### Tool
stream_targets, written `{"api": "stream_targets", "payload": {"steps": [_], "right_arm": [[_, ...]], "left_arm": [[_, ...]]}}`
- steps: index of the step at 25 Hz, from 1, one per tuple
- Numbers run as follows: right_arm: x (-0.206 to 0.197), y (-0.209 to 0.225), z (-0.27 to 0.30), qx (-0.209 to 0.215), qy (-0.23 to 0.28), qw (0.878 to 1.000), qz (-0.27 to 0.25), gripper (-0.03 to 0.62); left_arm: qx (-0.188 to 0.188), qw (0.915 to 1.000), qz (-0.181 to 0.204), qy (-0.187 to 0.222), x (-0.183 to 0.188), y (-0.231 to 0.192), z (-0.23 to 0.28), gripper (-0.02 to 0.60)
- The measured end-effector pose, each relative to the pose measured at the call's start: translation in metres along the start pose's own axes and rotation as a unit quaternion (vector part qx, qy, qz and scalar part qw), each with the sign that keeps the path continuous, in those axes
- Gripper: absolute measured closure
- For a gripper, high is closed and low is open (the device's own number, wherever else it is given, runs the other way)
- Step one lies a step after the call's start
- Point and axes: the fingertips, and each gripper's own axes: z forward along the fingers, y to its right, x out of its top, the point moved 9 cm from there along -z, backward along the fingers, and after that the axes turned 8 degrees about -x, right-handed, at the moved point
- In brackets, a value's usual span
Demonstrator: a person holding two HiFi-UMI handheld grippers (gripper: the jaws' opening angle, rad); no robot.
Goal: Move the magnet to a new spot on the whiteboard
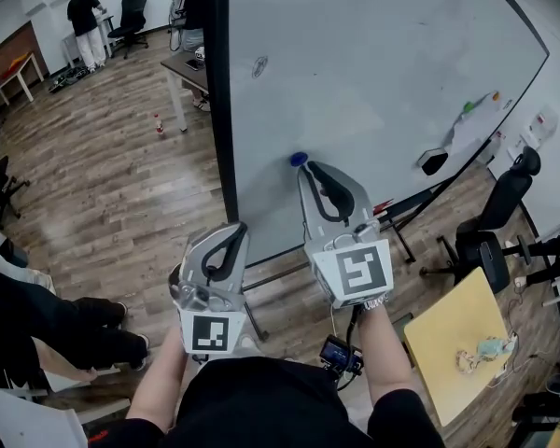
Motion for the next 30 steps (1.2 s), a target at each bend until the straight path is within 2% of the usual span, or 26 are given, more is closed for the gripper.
{"api": "stream_targets", "payload": {"steps": [8, 15, 30], "right_arm": [[-0.009, 0.003, 0.009, -0.018, -0.017, 1.0, -0.004, 0.49], [-0.017, 0.001, 0.017, 0.005, -0.026, 1.0, -0.013, 0.438], [-0.02, -0.003, 0.025, -0.008, -0.033, 0.999, -0.027, 0.464]], "left_arm": [[-0.005, 1.0, 0.002, -0.002, -0.005, -0.003, 0.001, 0.581], [-0.005, 1.0, -0.002, -0.005, -0.011, -0.004, 0.003, 0.581], [0.004, 0.9999, -0.002, -0.01, -0.017, -0.007, 0.0, 0.581]]}}
